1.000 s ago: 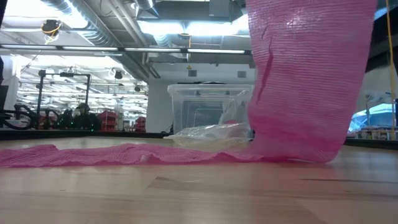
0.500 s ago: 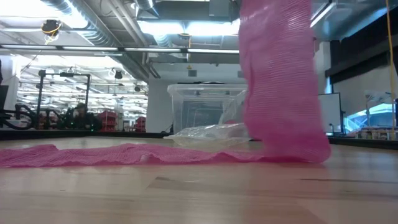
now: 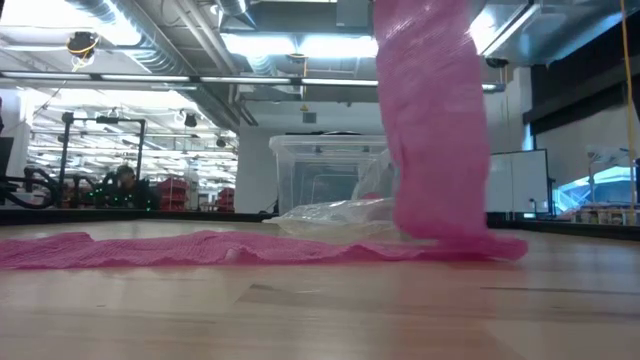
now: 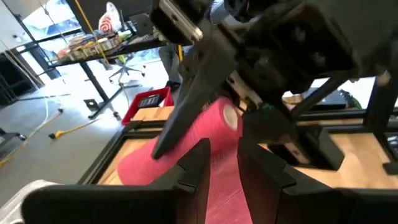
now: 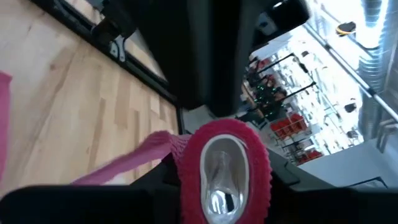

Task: Roll bandage
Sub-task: Roll the pink bandage

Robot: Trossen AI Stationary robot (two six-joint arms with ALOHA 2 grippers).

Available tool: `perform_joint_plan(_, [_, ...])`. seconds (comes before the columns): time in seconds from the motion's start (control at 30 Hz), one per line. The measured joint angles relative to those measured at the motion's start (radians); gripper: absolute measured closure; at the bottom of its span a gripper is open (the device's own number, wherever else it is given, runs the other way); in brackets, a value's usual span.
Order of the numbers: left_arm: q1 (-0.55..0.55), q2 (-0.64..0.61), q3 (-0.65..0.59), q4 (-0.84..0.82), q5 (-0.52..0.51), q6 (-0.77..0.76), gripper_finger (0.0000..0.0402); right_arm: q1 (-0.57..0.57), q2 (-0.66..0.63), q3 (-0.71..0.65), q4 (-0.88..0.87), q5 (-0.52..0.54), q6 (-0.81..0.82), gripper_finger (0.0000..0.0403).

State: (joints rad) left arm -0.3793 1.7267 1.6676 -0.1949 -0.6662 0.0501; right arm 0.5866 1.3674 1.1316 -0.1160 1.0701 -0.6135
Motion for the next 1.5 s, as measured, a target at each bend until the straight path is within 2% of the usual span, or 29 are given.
perform_joint_plan(0.23, [0.030, 0.000, 0.000, -0.007, -0.001, -0.074, 0.0329, -0.025, 0.012, 0.000, -0.039, -0.023, 0.015, 0.0292])
perform_joint_plan(0.53, [0.041, 0.001, -0.039, -0.027, -0.002, -0.017, 0.0329, -0.080, 0.058, 0.000, -0.076, -0.109, 0.067, 0.0292])
perform_joint_plan(0.67, [0.046, 0.001, -0.045, -0.083, 0.001, -0.015, 0.0329, -0.092, 0.059, 0.000, -0.083, -0.148, 0.091, 0.0292])
perform_joint_plan(1.23, [0.051, 0.000, -0.045, -0.086, 0.002, -0.012, 0.0329, -0.116, 0.063, 0.000, -0.097, -0.199, 0.139, 0.0292])
perform_joint_plan(1.5, [0.056, 0.020, -0.042, -0.154, -0.003, -0.004, 0.0329, -0.117, 0.065, -0.001, -0.107, -0.207, 0.176, 0.0292])
